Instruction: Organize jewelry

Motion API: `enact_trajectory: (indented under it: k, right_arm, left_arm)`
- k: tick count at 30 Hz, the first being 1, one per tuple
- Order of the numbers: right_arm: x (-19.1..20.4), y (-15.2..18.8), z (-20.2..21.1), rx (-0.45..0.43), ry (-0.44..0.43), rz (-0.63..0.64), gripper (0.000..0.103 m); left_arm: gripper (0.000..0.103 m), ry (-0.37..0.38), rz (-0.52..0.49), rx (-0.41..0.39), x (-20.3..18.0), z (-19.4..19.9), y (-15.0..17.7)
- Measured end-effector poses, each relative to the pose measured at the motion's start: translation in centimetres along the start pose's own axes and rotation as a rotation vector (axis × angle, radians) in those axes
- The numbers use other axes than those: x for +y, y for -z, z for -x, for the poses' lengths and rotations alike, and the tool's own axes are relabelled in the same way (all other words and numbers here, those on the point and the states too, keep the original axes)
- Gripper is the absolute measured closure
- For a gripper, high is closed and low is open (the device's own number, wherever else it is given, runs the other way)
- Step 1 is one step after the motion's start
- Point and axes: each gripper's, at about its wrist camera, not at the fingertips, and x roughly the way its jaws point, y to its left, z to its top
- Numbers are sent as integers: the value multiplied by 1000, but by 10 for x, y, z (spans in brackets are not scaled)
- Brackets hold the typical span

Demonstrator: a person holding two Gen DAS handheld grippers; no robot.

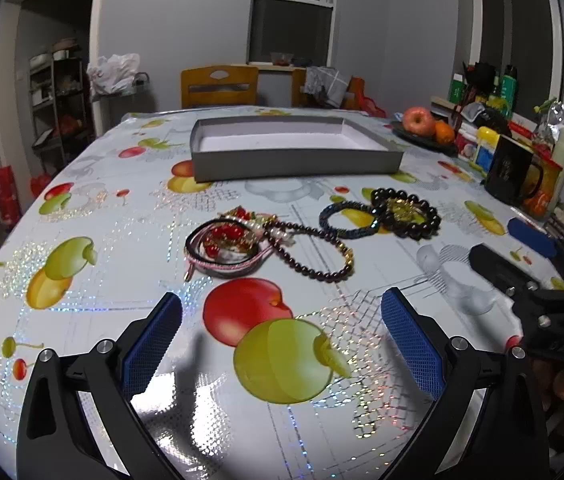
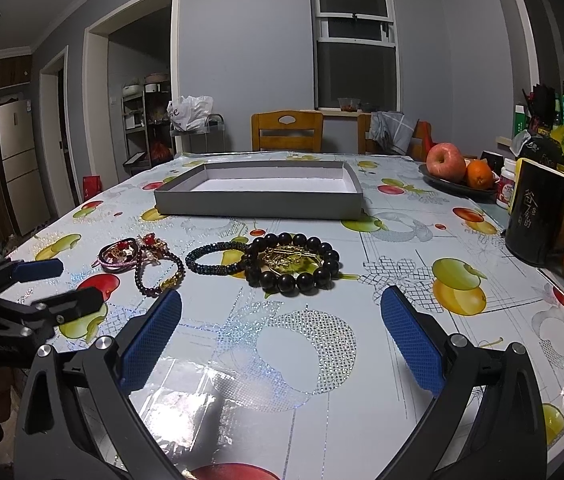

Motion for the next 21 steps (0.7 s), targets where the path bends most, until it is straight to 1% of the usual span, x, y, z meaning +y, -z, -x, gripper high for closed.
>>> enact_trajectory:
  k: [6,12,15,18,21]
  right_arm:
    - [3,-2,-3,31,13,12,5]
    - [1,-13,-2,76,-15,13,5]
    - [-1,-25,0,99,-26,10,5]
    - [-5,-37,1,130,-58,-5,6]
    - [-8,-49,4,123,-49,21,6]
  left_arm:
    - [4,25,-15,-21,-3,9,-12]
    - [4,23,-39,-14,1,9,-31]
    - [5,15,-59,-2,5,5,-44]
    - [6,17,-73,26,11,-3,-53]
    - [6,15,-85,63,17,-12,-57]
